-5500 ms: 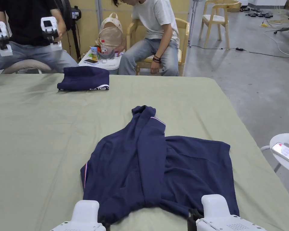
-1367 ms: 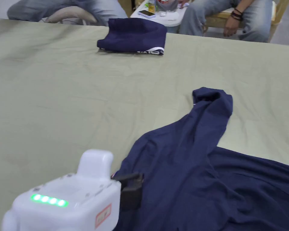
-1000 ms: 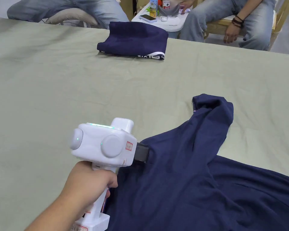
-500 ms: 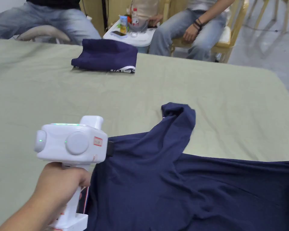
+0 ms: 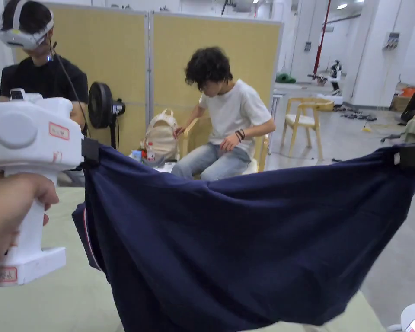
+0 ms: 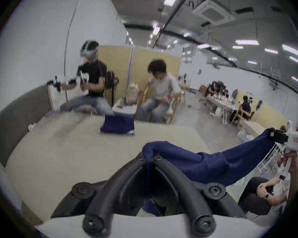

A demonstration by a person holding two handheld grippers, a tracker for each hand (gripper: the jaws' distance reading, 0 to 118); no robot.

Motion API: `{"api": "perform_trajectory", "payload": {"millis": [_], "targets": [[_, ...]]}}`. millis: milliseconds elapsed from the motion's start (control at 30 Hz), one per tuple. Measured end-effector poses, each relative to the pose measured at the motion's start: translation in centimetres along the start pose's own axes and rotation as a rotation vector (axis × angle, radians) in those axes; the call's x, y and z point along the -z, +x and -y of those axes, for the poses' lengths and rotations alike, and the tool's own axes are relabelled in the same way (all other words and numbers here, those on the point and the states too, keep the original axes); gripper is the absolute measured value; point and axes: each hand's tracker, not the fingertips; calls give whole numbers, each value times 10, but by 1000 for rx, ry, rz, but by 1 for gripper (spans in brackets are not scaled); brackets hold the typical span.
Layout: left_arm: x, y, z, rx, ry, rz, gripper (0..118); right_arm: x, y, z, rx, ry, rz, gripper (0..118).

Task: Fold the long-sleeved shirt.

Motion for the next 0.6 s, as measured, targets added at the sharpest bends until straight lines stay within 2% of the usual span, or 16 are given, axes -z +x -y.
{"api": "perform_trajectory", "payload": {"millis": [200,333,500,600], "targets": [[-93,30,-99,97,179,-6,1,-100,-4,-93,-36,211,37,4],[-159,65,-151,144,276,-33,1,-156,-6,-147,1,282,39,4],[-223,88,-200,131,330,-21,1,-204,-8,-201,-12,333,81,4],[-233,84,-243,149,361,-12,1,-223,-7,-229,-6,359,100,4]]}}
